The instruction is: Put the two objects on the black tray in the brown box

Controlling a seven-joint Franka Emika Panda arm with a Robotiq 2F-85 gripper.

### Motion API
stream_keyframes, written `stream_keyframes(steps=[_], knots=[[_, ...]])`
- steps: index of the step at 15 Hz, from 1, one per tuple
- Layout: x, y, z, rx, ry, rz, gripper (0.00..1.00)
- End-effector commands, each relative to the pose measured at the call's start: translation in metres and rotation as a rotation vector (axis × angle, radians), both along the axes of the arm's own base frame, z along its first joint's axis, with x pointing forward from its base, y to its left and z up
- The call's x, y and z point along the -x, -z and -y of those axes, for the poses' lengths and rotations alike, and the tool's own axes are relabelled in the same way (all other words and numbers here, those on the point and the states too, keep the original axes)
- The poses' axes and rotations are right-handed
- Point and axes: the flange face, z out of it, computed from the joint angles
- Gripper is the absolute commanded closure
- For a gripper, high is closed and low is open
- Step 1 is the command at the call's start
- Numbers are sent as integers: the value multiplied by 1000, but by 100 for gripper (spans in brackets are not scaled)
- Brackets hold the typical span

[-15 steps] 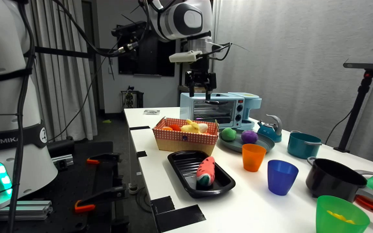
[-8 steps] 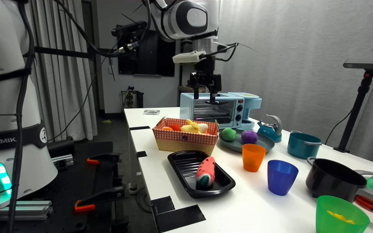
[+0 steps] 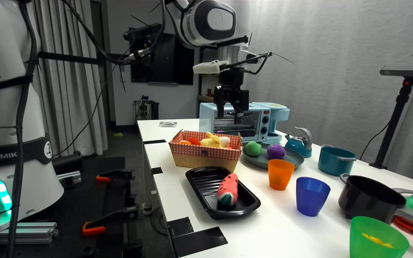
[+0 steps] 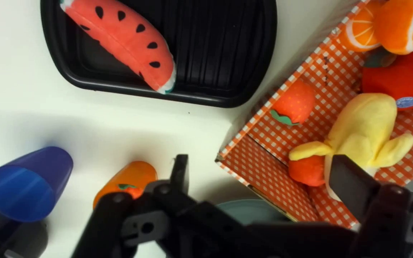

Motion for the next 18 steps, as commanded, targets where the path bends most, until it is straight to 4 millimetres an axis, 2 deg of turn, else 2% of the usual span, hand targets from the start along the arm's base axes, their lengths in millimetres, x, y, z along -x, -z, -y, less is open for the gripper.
stream_keyframes(steps=[1, 9, 18], knots=[[18, 1, 23, -9, 31, -13, 0], [36, 32, 54, 11, -84, -98, 0], [36, 62, 91, 12, -202, -141, 0]])
